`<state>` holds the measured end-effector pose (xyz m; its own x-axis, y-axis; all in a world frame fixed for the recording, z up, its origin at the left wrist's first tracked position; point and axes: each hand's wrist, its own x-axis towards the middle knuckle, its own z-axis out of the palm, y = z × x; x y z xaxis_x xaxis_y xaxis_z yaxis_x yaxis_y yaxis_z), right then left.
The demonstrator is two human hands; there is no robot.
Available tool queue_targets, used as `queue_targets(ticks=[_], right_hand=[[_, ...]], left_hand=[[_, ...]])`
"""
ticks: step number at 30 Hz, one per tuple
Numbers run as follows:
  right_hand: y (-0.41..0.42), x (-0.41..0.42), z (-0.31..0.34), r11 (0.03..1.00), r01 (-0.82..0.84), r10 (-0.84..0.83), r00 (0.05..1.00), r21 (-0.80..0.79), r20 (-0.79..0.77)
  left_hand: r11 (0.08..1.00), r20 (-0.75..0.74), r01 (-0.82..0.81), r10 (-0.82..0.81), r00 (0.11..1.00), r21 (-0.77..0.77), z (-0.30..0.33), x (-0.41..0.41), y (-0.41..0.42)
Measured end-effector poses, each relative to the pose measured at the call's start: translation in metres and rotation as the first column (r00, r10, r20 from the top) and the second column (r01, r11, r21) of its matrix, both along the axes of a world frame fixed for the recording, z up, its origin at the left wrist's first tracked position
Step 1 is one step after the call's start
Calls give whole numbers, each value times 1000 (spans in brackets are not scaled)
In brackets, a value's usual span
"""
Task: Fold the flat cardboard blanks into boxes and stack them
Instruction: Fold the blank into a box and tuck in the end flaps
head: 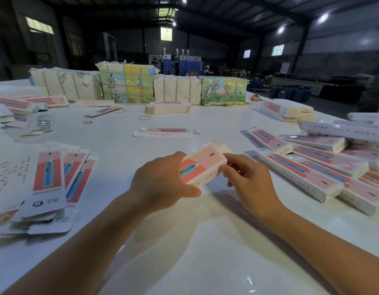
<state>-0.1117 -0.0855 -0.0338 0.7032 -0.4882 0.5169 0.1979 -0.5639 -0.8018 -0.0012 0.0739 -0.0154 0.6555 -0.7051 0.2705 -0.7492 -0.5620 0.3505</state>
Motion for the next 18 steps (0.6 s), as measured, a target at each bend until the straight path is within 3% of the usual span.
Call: queue_targets(ticks=[4, 7, 9, 14, 18], right_hand=[[-4, 1, 0, 992, -32, 41, 997, 123, -67], [-9, 4, -1, 987, -54, 83, 977, 152, -195], [-11, 7, -3, 992, -48, 75, 966, 113, -248], [-14, 5, -3, 998, -51, 57, 978, 34, -199], [-14, 1, -3, 992, -48, 9, 949, -117, -314]], left_hand=[[999, -20, 34, -33, 999, 26, -2, -1, 2], [997, 76, 47, -52, 996, 67, -6, -5, 3], [996, 146, 43, -55, 988, 82, -9, -7, 2], [996, 158, 65, -75, 985, 66, -11, -9, 1], [994, 233, 67, -85, 969, 82, -14, -14, -1]])
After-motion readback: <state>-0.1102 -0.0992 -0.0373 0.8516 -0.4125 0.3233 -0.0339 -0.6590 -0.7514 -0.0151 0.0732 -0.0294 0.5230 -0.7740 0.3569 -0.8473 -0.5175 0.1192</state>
